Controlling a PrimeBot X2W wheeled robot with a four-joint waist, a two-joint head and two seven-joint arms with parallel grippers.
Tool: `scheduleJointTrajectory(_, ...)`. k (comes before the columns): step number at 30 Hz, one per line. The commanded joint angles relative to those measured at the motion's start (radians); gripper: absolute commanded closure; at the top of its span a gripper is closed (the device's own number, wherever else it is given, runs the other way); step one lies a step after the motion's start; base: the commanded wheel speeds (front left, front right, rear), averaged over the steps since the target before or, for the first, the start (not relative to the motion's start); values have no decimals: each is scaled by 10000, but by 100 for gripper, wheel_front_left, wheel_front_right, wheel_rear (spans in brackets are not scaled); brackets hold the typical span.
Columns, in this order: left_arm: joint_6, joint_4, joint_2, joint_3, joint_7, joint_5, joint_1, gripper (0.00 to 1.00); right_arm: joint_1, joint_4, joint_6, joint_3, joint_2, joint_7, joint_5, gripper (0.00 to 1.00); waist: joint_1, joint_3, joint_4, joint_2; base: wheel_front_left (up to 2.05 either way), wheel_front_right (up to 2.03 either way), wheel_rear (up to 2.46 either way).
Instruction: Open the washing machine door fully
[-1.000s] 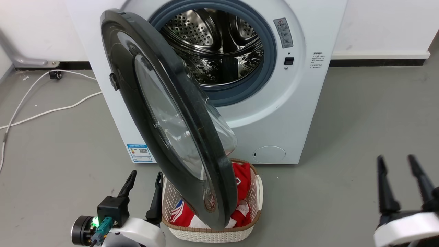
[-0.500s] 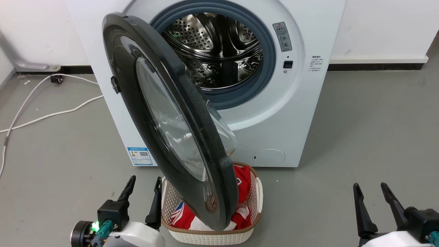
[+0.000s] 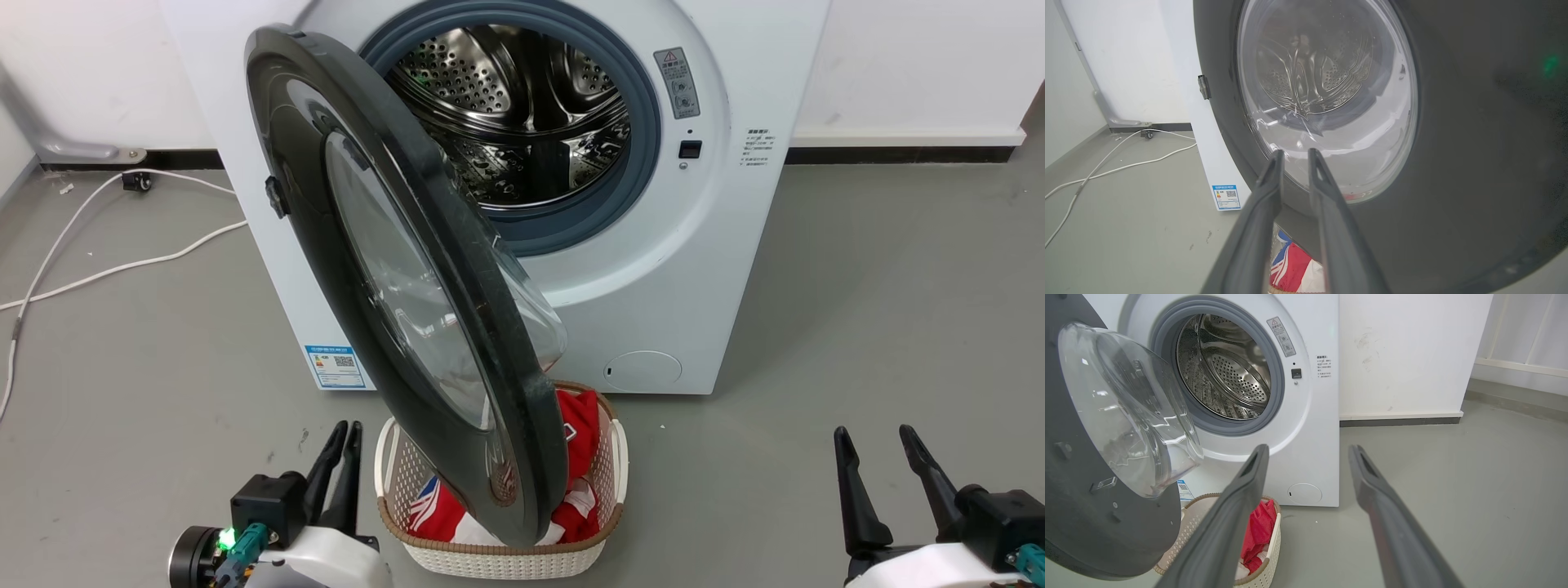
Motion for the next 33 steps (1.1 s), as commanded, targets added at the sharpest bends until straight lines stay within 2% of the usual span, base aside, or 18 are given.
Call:
scheduleJointTrajectory(1,45,-51,51,6,8,-16,-6,100,-112,-22,-2,6,30,-29,-76,0,0,7,7,0,0,0,0)
scheduleJointTrajectory(10,277,-777,139,194,188,-98,-439,100,-124,63,-2,-59,29,31,-83,0,0,1,103,0,0,0,0)
scheduleJointTrajectory(23,830,-4218,340,402,1070,210,-2379,100,-107,74,-2,-225,27,-3,-137,0,0,-8,349,0,0,0,0)
scheduleJointTrajectory(28,675,-5235,-21,-248,1444,280,-3322,100,-125,54,-2,-253,27,26,-205,0,0,7,427,0,0,0,0)
scheduleJointTrajectory(33,248,-5658,-547,-1457,1995,24,-3618,100,-191,113,-2,-161,26,43,-239,0,0,-1,361,0,0,0,0)
